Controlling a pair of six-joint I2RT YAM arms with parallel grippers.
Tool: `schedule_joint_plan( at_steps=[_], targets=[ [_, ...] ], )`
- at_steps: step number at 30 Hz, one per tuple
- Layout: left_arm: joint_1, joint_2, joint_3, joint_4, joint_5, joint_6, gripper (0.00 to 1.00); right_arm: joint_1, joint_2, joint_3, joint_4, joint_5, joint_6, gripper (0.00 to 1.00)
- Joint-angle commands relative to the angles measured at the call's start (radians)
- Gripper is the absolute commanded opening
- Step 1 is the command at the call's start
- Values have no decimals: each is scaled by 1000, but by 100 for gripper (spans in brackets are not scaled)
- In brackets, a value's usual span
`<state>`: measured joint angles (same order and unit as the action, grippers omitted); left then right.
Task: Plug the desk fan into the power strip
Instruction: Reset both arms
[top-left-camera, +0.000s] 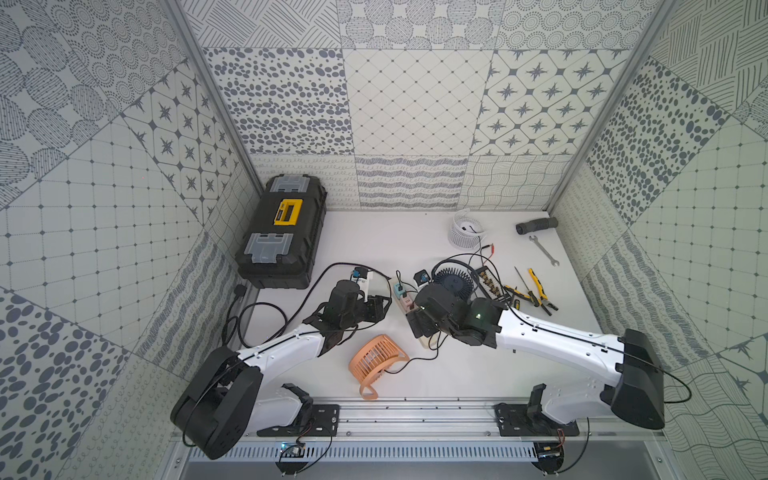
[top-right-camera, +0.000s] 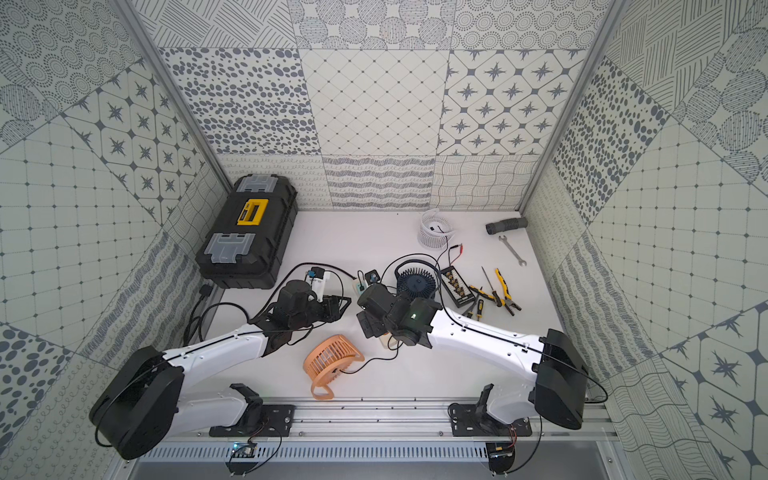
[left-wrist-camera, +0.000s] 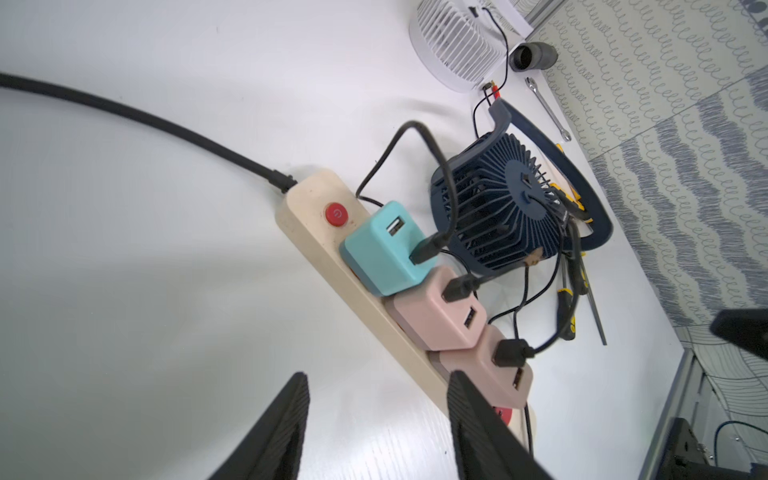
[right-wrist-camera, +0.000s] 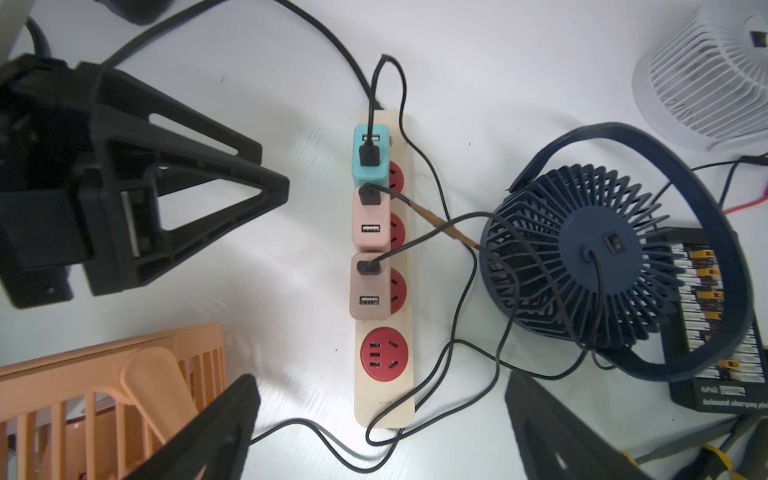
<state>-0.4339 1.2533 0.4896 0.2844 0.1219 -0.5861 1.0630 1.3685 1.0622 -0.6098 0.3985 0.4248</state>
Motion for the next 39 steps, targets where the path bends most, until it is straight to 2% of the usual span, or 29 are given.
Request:
schedule_joint_plan(
  at_steps=[1,3,6,10,14,17,22,25,27,31,34,37,38,39],
  targets=[
    [1,-139,-49,-47,-195,118,67,-25,-56,-37,84,83,-2,97],
    [1,-213,-70,-65,-272,141,75,-71,-106,-70,127,95,14,97],
    [3,-314,-94,-107,-391,173,88,-184,-207,-152,205,48,37,97],
    [17,-414,-115,-153,-495,239,97,-416,-363,-312,325,-53,51,97],
    [82,-437,-119,-191,-522,271,98,-669,-458,-441,393,-151,7,97],
    [158,-428,-114,-191,-497,260,98,-837,-466,-506,453,-217,-43,97],
    [259,-403,-157,-55,-536,335,99,-1086,-423,-619,659,-335,-65,97],
    [335,-342,-209,93,-469,345,99,-1153,-384,-688,842,-372,-76,97],
    [363,-261,-244,238,-434,372,99,-1162,-341,-716,958,-379,-126,97],
    [369,-29,-295,598,-397,452,98,-1163,-214,-770,1216,-404,-210,97],
    [373,137,-285,793,-238,528,98,-1163,-108,-817,1438,-417,-270,97],
    [371,377,-264,1021,-164,588,98,-1165,-28,-838,1598,-464,-271,97],
    [368,357,-260,968,-163,586,98,-1166,-3,-833,1616,-504,-282,97],
    [370,301,-244,828,-157,569,98,-1163,34,-833,1655,-546,-293,97]
  ],
)
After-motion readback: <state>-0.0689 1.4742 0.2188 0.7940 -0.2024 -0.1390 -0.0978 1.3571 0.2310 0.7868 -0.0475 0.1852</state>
